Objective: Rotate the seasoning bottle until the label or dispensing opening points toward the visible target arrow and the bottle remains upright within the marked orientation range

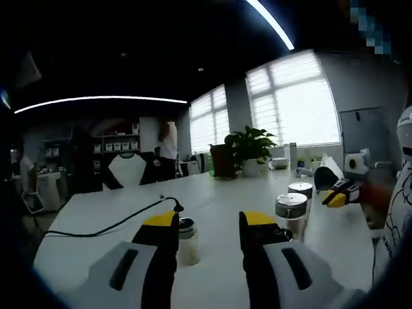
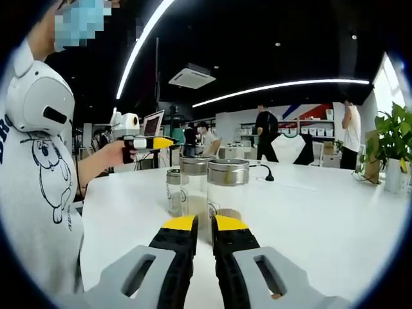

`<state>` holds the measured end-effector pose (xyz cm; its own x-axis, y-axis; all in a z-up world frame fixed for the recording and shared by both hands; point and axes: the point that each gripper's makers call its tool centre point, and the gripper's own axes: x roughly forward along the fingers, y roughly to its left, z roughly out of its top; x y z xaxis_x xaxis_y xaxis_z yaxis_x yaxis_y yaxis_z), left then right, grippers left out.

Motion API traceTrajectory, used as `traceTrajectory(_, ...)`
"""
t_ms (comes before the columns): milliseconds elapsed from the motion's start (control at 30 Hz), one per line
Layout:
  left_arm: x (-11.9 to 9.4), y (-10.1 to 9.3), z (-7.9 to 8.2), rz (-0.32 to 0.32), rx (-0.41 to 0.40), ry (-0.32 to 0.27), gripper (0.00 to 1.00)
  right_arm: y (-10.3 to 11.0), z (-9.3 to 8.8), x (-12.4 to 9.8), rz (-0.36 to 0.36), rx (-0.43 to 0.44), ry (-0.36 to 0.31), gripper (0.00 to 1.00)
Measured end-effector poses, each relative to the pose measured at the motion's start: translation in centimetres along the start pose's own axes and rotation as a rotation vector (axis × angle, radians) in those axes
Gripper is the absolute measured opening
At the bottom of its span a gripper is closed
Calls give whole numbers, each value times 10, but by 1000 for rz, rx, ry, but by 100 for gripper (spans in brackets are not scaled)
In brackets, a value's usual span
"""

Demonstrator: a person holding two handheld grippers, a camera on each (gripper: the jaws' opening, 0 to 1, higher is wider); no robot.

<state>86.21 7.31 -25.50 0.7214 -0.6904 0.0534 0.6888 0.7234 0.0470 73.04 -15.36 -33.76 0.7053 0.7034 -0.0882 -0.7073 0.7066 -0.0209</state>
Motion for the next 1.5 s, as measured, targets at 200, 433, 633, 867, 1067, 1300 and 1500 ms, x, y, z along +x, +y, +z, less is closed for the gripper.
traceTrajectory(200,24,16,-10,22,64,35,40,0,4,1,0,-4,-10,6)
traceTrajectory(433,47,30,-29,11,4,79,45,-4,5,-2,-32,23,-32,5)
traceTrajectory(633,59,39,-40,9,-53,84,44,-2,1,-1,-37,46,-30,5)
traceTrajectory(867,72,48,-55,24,-34,91,49,-1,2,-1,-35,47,-37,5)
traceTrajectory(1067,82,48,-64,21,5,96,49,-2,1,-4,-44,45,-34,5)
traceTrajectory(1300,86,51,-74,26,-43,119,48,-2,1,-7,-53,43,-33,4)
traceTrajectory(1500,92,51,-77,21,-22,128,46,-3,1,-8,-58,44,-33,4)
